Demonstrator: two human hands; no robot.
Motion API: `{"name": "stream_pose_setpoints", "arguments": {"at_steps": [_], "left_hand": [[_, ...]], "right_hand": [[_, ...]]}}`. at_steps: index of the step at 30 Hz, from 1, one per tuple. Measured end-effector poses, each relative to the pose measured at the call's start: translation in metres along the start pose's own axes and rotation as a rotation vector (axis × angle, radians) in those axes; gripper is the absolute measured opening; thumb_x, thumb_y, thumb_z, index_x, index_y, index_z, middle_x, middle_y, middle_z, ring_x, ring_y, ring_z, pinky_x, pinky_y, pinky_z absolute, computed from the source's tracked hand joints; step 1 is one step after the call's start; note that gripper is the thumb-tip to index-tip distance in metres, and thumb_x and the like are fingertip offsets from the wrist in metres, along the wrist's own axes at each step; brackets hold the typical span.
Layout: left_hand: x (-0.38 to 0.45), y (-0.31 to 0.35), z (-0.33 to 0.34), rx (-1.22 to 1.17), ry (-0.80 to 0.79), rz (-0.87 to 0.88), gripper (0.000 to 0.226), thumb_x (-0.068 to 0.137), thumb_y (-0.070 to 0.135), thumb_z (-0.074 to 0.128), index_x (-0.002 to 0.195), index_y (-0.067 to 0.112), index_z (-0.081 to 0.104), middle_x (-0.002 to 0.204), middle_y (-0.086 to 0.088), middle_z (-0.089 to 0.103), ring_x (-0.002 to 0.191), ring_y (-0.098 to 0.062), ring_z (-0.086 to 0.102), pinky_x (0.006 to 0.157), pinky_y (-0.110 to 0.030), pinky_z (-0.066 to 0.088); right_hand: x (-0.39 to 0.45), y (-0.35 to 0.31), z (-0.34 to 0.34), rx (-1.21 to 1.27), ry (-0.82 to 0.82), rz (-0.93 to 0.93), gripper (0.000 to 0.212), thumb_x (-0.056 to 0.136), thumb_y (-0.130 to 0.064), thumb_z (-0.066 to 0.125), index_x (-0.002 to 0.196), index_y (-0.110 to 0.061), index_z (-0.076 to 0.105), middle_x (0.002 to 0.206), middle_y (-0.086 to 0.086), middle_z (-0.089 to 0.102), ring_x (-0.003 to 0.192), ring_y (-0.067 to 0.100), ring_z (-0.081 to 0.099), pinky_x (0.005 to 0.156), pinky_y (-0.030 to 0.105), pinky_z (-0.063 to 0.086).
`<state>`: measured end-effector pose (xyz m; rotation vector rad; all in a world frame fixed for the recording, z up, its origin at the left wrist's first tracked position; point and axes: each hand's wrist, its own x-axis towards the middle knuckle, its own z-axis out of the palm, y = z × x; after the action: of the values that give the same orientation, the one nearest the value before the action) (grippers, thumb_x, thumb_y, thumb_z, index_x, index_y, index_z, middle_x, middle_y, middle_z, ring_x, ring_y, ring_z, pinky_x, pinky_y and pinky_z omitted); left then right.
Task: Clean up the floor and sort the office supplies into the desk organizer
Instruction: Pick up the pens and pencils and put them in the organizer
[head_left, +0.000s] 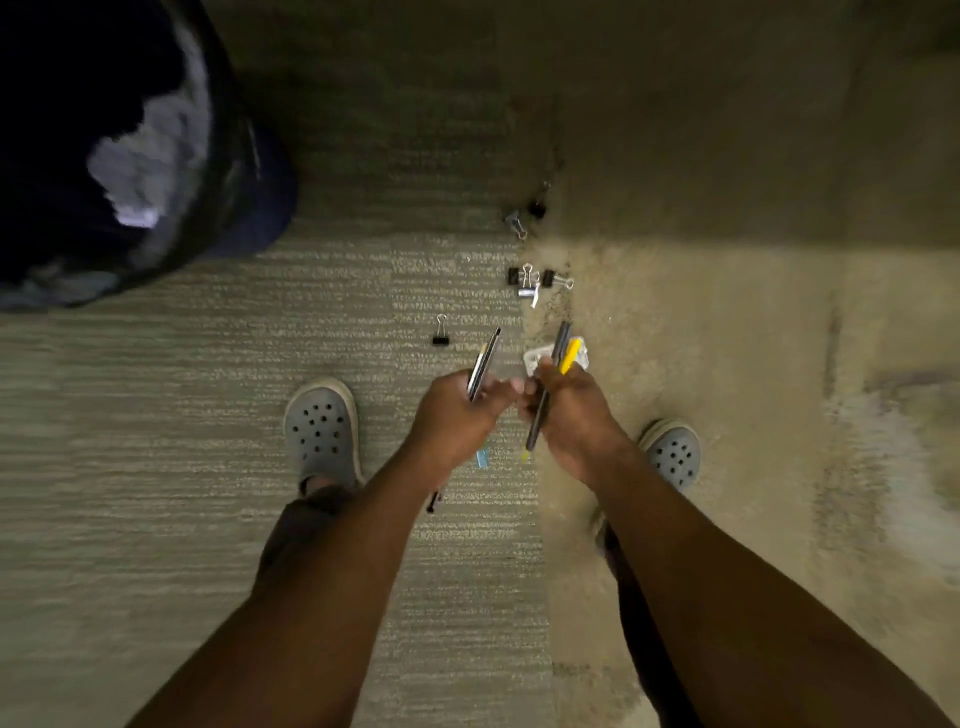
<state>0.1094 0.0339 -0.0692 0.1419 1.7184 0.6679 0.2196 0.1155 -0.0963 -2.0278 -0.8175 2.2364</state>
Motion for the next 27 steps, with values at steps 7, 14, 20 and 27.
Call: {"name": "stream_pose_setpoints", "arguments": {"at_steps": [7, 14, 20, 27], "left_hand": [[-0.131, 0.1, -0.103, -0.243, 0.004, -0.029, 0.031, 0.094, 0.045, 0.054, 0.083, 0.017, 0.059, 0.05, 0.008, 0.033, 0.042, -0.009, 0.027, 0.044, -0.022, 0.024], [-0.287, 0.204, -0.218, -0.497, 0.061, 0.065, 0.031, 0.096, 0.041, 0.053, 0.078, 0.017, 0.049, 0.045, 0.008, 0.029, 0.035, -0.005, 0.024, 0.035, -0.015, 0.018], [-0.385, 0.272, -0.291, -0.452, -0.017, 0.171, 0.03, 0.097, 0.041, 0.052, 0.08, 0.016, 0.049, 0.049, 0.005, 0.027, 0.036, -0.006, 0.022, 0.036, -0.015, 0.017], [-0.441, 0.334, -0.329, -0.623, 0.008, 0.249, 0.024, 0.096, 0.038, 0.056, 0.089, 0.015, 0.052, 0.048, 0.004, 0.033, 0.035, -0.007, 0.026, 0.035, -0.017, 0.02]], "right_hand": [[-0.157, -0.107, 0.036, -0.189, -0.073, -0.239, 0.013, 0.103, -0.021, 0.044, 0.094, -0.012, 0.047, 0.063, 0.001, 0.047, 0.047, 0.014, 0.042, 0.045, 0.028, 0.039], [-0.341, -0.2, 0.09, -0.197, -0.111, -0.382, 0.012, 0.103, -0.015, 0.04, 0.112, -0.012, 0.047, 0.066, 0.002, 0.041, 0.047, 0.012, 0.034, 0.043, 0.026, 0.031], [-0.464, -0.262, 0.156, -0.19, -0.085, -0.489, 0.014, 0.104, -0.012, 0.036, 0.112, -0.01, 0.048, 0.066, 0.003, 0.041, 0.052, 0.013, 0.035, 0.048, 0.029, 0.031], [-0.534, -0.322, 0.217, -0.191, -0.112, -0.527, 0.02, 0.104, -0.016, 0.038, 0.115, -0.007, 0.053, 0.067, 0.001, 0.047, 0.052, 0.01, 0.041, 0.048, 0.025, 0.037]]}}
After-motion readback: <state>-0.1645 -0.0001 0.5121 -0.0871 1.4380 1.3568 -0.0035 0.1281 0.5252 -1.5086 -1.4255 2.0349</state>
